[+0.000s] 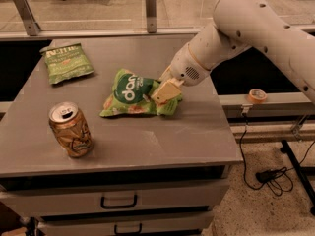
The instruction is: Move green rice chip bag near orange can
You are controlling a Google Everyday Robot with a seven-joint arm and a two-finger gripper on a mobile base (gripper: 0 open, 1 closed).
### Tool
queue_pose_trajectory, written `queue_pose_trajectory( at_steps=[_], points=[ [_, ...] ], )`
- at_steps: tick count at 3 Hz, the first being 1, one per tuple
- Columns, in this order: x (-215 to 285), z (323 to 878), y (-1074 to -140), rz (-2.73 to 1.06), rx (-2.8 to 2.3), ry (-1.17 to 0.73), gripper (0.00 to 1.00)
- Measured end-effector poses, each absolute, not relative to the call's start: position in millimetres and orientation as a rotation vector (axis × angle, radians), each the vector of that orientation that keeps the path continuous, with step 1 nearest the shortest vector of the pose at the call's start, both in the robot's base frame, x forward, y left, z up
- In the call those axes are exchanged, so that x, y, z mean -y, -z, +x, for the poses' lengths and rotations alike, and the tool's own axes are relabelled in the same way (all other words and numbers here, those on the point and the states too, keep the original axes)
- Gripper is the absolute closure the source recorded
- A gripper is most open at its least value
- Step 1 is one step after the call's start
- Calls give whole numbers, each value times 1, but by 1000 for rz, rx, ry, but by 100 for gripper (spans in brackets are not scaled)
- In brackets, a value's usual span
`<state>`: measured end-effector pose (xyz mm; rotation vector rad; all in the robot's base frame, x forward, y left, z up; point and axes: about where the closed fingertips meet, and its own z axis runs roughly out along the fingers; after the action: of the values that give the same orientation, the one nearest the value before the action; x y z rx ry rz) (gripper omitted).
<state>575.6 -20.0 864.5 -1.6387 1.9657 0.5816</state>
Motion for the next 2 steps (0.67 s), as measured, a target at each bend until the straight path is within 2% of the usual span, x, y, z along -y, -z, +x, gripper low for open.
queue_pose_trajectory(
  at_steps=[1, 2],
  points=[
    [4, 558, -866, -1706, -1973, -635, 13],
    [-13, 538, -874, -1781, -1972, -693, 0]
  ],
)
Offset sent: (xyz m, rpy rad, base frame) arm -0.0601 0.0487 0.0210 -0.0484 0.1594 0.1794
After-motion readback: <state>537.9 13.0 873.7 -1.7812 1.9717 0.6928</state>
